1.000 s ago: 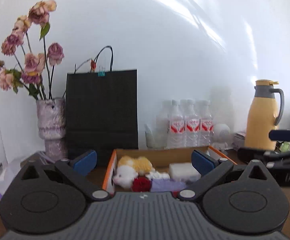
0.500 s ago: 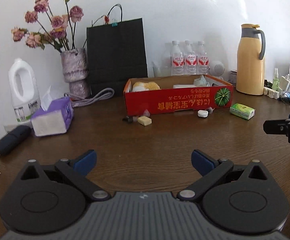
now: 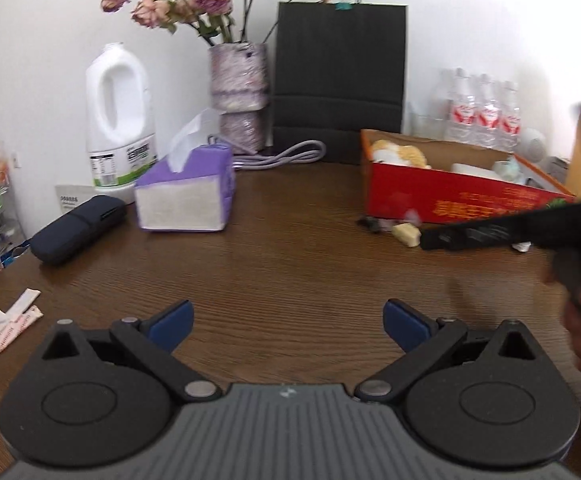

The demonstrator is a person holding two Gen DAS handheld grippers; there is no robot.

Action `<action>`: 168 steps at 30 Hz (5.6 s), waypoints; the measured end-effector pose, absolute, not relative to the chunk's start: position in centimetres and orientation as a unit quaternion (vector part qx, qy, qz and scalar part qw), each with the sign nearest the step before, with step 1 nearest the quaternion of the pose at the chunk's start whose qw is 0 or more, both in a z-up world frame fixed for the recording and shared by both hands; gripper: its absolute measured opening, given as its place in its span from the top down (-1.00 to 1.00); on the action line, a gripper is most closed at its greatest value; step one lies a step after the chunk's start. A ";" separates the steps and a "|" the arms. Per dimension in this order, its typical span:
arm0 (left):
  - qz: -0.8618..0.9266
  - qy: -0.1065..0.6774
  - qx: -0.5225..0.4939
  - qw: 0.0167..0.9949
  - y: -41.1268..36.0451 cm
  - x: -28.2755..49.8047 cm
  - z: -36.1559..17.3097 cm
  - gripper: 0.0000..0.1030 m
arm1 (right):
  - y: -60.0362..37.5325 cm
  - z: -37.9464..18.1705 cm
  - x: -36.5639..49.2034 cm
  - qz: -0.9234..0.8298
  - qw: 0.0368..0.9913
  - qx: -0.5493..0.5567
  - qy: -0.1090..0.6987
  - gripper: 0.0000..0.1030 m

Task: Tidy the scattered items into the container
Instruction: 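Grasp the small beige block with the right tool while the left tool grasps a clear wrapper, then lift the block with the right tool while the left tool lifts the wrapper, then carry both items over the box and open both tools to drop them, then withdraw both tools from the box back over the table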

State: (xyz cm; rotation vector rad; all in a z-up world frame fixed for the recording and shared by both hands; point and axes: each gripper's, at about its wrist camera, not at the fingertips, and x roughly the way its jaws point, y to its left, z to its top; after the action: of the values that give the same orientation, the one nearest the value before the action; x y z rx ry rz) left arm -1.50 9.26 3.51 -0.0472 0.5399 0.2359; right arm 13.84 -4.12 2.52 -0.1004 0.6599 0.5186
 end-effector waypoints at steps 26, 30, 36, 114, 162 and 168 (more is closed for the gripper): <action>-0.013 0.333 0.033 0.942 1.0 20.2 0.6 0.50 | -16.7 3.2 10.0 0.187 0.942 0.049 0.276 0.62; -0.021 0.316 0.050 0.947 0.1 19.6 1.0 0.82 | -16.5 3.1 9.5 0.181 0.943 0.039 0.275 0.62; -0.046 0.269 0.052 0.961 -1.9 13.8 4.7 0.86 | -16.9 3.3 9.2 0.170 0.948 0.035 0.267 0.62; -0.026 0.584 -0.035 0.811 2.5 38.7 7.4 -0.73 | -18.4 9.1 36.6 0.059 0.797 0.052 0.598 -0.56; 0.010 0.113 -0.008 0.994 -1.3 -13.3 5.2 -1.00 | -16.7 5.3 -13.3 0.028 0.991 0.018 0.131 -0.94; 0.002 0.130 -0.001 0.992 -1.3 -13.3 4.6 -1.00 | -17.2 4.8 -13.2 0.030 0.987 0.030 0.155 -0.94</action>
State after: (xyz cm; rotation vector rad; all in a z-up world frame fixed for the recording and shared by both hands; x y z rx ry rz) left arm -13.32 -1.29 4.60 -0.0030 0.2598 0.0035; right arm -13.18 -17.17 4.82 0.0602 0.3123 0.0604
